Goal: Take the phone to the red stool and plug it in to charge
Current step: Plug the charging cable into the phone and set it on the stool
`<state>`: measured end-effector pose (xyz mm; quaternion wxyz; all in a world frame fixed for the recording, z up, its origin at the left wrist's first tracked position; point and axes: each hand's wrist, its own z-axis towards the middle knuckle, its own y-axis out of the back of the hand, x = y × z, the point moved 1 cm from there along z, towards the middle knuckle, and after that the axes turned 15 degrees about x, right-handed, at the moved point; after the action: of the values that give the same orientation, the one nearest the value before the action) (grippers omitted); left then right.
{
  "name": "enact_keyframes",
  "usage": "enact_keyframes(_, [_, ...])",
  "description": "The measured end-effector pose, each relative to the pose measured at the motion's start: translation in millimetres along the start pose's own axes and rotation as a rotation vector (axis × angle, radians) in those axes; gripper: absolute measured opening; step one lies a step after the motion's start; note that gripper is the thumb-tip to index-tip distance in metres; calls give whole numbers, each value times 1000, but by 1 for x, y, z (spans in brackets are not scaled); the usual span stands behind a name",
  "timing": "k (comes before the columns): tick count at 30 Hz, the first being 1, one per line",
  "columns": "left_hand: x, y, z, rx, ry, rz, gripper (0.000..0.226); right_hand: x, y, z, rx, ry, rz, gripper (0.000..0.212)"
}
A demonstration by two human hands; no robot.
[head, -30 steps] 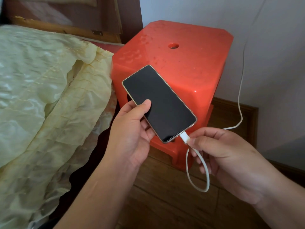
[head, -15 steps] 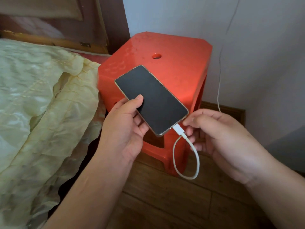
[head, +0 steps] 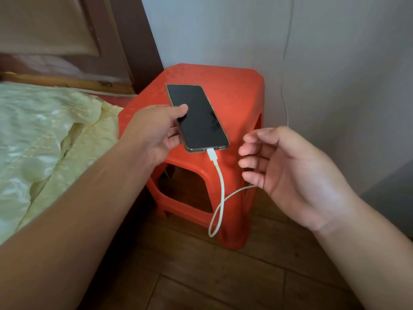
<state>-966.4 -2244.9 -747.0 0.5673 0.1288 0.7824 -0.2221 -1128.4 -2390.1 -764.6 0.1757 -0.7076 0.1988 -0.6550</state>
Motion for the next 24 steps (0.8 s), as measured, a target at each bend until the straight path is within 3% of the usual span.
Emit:
enact_keyframes(9, [-12,-2,9,-2,71,39,22,5,1,10,33,27,57,16])
enact_keyframes(16, [-22,9,-10,32,123,-39,53,-2,4,19,32,16,35,16])
enact_keyframes(24, [-22,12,-19,-27,61,-124,46,-7,4,28,51,13,46,17])
